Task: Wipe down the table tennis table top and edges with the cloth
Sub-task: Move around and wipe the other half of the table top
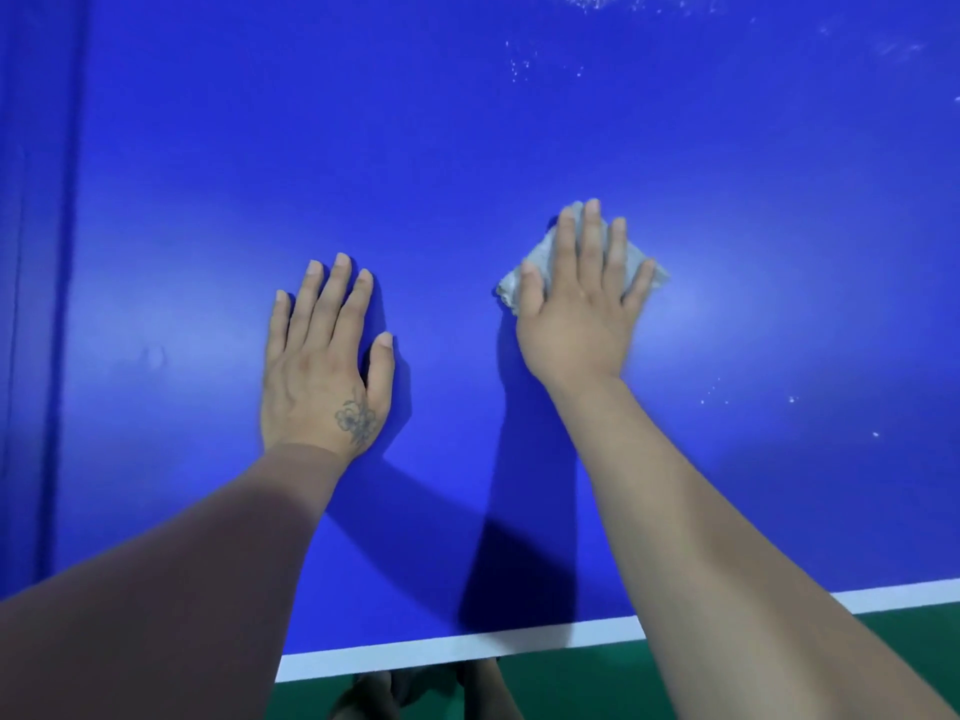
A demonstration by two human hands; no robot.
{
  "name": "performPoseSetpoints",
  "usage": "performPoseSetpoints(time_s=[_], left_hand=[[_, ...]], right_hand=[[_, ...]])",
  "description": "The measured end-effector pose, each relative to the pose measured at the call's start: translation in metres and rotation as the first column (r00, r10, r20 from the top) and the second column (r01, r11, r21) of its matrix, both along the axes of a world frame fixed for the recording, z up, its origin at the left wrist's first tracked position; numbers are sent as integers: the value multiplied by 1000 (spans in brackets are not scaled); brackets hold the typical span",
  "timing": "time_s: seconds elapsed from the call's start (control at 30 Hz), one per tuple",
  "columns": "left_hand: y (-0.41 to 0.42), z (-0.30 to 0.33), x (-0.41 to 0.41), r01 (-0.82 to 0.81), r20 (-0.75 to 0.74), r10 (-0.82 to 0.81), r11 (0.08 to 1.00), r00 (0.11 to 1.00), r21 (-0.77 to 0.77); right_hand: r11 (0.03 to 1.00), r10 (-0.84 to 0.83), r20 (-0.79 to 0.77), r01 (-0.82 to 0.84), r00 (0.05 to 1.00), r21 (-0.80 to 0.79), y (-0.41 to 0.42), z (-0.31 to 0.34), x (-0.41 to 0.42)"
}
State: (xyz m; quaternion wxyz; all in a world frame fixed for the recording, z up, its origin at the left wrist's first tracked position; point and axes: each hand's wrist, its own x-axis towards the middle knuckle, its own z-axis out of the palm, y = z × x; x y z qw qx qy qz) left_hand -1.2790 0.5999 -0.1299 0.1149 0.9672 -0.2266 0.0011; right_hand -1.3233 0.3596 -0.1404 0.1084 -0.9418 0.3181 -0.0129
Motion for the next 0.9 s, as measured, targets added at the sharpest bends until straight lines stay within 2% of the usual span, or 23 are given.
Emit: performPoseSetpoints(time_s=[0.17,0.37,0.53,0.6,0.77,0.9], left_hand=[[0,-1,0,6,12,-6,1000,1000,-24],[0,-2,0,9,3,-9,1000,1000,-23],[-1,-3,0,-4,-15,4,1000,1000,-6],[-2,-3,0,-7,-12,7,1000,1000,-6],[-1,-3,0,-4,2,4,1000,1000,0],[-1,-2,-1,-8,7,8,1000,1000,-4]], right_hand=[[984,179,18,-179,984,-25,47,2,23],[943,331,-18,-331,944,-31,65,6,-38],[951,306,-41,-307,951,-26,22,6,-80],[968,248,-45,-249,968,-27,-4,6,-77],[1000,26,-50,-27,998,-5,-47,-1,-17],[1000,10,-62,-9,998,20,-37,-3,49]])
